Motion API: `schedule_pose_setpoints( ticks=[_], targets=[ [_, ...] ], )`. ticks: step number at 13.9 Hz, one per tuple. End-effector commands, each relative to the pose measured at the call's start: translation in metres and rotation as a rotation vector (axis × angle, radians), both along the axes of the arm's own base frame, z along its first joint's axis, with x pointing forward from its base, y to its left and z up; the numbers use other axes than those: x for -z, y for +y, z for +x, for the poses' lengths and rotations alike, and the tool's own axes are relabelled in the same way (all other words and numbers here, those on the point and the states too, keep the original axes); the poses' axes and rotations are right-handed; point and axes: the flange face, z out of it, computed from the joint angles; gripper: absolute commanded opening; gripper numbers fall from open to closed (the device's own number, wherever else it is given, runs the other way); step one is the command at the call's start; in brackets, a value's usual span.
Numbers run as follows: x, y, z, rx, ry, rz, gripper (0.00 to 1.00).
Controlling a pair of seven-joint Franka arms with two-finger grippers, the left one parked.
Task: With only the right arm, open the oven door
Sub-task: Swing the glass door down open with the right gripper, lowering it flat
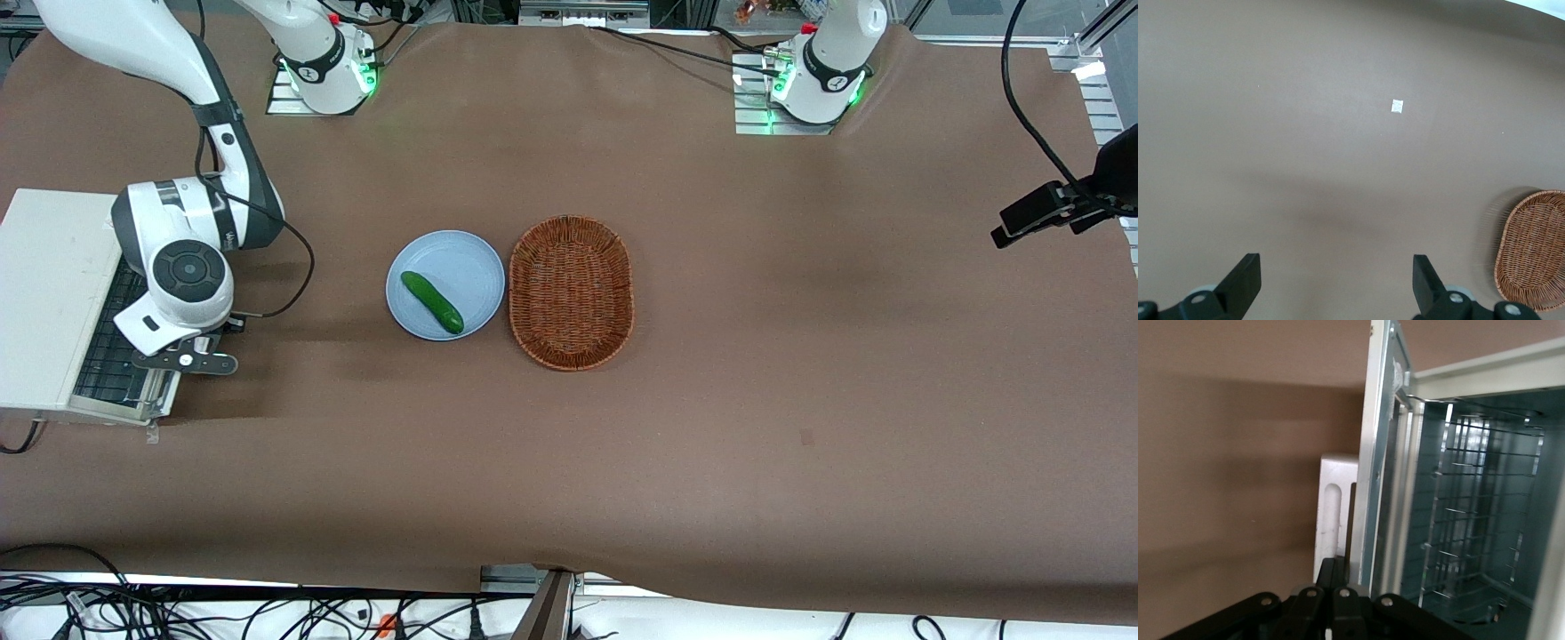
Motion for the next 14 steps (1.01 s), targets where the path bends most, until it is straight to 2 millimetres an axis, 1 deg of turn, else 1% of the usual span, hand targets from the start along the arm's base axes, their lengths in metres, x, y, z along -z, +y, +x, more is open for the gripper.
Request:
schedule_pose_setpoints(
  ticks=[1,6,9,10,11,13,14],
  targets=[
    [0.041,-0.031,-0.001,0.013,0.022,-0.007,0.00],
    [0.074,-0.030,-0.002,-0.006,0.028,0.017,0.00],
    [0.084,-0.026,-0.003,0.030,0.032,0.052,0.00],
    [0.086,-0.022,-0.004,0.051,0.034,0.078,0.00],
    [0.086,-0.011,-0.005,0.073,0.040,0.119,0.00],
    [0.086,0.001,-0.006,0.121,0.041,0.179,0.00],
    [0.085,0.010,-0.006,0.124,0.044,0.197,0.00]
  ],
)
